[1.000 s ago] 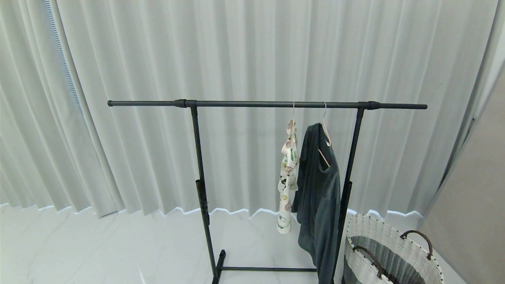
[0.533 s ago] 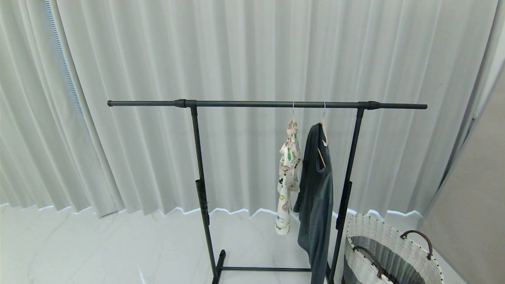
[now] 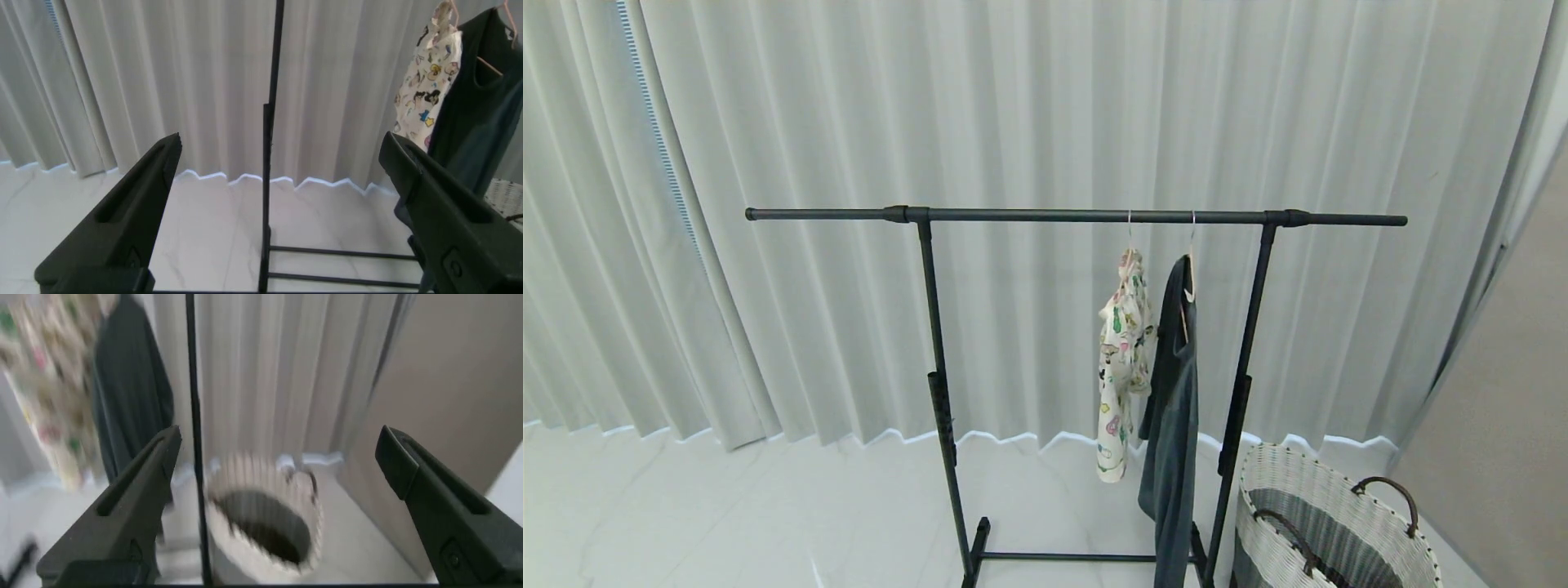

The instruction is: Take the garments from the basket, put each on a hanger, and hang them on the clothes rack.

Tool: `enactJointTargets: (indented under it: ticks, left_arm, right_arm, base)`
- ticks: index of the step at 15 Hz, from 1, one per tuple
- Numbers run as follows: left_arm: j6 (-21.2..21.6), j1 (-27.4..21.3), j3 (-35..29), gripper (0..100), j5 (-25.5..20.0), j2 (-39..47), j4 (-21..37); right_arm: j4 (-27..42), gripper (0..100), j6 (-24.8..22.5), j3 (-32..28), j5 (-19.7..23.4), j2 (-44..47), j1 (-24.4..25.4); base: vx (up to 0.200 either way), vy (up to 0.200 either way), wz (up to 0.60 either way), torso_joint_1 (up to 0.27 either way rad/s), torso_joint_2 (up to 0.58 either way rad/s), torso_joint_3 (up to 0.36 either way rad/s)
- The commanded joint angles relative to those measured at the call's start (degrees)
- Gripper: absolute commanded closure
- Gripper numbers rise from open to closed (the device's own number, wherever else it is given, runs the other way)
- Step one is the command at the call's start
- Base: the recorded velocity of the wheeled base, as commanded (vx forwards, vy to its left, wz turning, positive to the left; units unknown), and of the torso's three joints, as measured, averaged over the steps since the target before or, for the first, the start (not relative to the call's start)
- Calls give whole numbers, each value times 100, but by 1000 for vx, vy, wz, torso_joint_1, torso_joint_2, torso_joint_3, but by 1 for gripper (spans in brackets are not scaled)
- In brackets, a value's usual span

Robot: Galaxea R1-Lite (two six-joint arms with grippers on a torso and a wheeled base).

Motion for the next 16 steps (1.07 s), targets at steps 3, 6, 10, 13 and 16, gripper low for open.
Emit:
enactJointTargets:
  ticks: [3,6,10,13,16]
  left_arm:
    - [-18,1,0,0,-4,6,11]
    - [-176,1,0,0,13,6,38]
    - [-176,1,0,0,13,-2,38]
    - [-176,1,0,0,13,-2,38]
    - [-176,1,0,0,13,-2,38]
  right_arm:
    - [453,0,60,85,877,-383,-219]
    - [532,0,183,85,913,-383,-219]
    - [532,0,192,85,913,-383,-219]
    - [532,0,192,85,913,-383,-219]
    - [532,0,192,85,913,-383,-219]
  base:
    - [0,0,0,0,0,0]
    - [0,0,0,0,0,0]
    - [0,0,0,0,0,0]
    - [0,0,0,0,0,0]
    - [0,0,0,0,0,0]
